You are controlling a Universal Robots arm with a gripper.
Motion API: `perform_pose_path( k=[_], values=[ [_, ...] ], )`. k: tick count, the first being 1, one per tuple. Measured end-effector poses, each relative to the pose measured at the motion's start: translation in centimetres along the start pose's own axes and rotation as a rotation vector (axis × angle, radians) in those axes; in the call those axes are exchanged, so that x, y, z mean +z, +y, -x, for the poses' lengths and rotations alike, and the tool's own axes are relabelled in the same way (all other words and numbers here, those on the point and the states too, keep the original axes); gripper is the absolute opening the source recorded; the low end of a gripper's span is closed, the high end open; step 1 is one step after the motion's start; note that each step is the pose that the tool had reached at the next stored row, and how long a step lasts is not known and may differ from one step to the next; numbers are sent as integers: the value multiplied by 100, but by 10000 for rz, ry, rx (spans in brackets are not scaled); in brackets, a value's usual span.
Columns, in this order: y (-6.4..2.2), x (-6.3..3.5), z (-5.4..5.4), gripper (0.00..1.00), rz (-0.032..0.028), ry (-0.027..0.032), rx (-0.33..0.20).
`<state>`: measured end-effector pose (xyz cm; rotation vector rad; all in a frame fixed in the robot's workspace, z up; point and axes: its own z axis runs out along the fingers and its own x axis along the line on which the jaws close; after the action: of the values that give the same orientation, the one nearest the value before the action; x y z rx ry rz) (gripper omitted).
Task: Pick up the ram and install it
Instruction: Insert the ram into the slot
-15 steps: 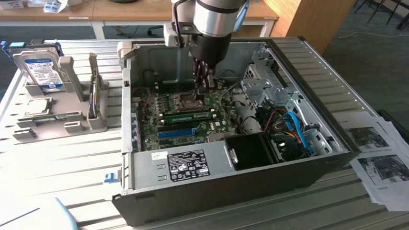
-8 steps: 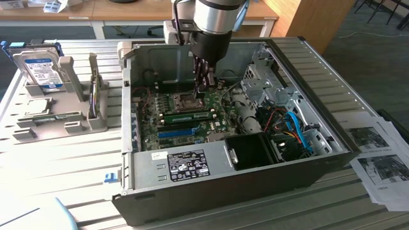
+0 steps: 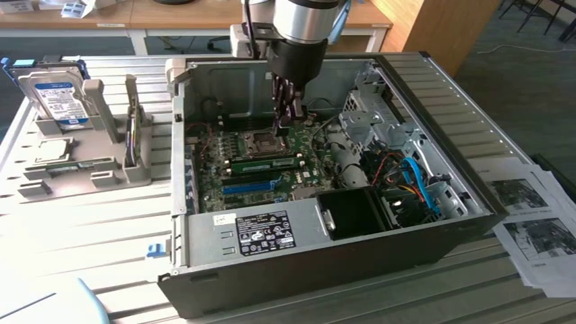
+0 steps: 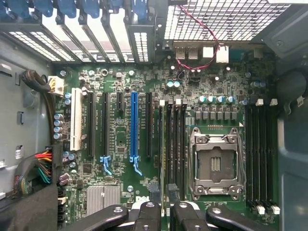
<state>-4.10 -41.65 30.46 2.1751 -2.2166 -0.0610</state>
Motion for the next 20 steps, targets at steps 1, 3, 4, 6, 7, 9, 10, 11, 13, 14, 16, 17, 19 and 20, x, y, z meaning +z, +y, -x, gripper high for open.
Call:
perform_pose_path(
  k=[1,3,4,6,7,9,10,11,13,14,16,17,19,20],
  values=[
    [0,-8,0,18,0,-1,0],
    [1,-26,0,18,0,-1,0],
    [2,-34,0,18,0,-1,0],
    [3,-52,0,18,0,-1,0],
    [3,-60,0,18,0,0,0],
    [4,-75,0,18,-1,-1,0],
    [4,-83,0,18,0,0,0],
    [5,-89,0,18,-1,0,0],
    [5,-101,0,18,0,1,0],
    [6,-107,0,18,0,1,0],
    [6,-119,0,18,0,2,0],
    [6,-124,0,18,-1,1,0],
    [7,-135,0,18,0,3,0],
    [7,-141,0,18,-1,4,0]
  ],
)
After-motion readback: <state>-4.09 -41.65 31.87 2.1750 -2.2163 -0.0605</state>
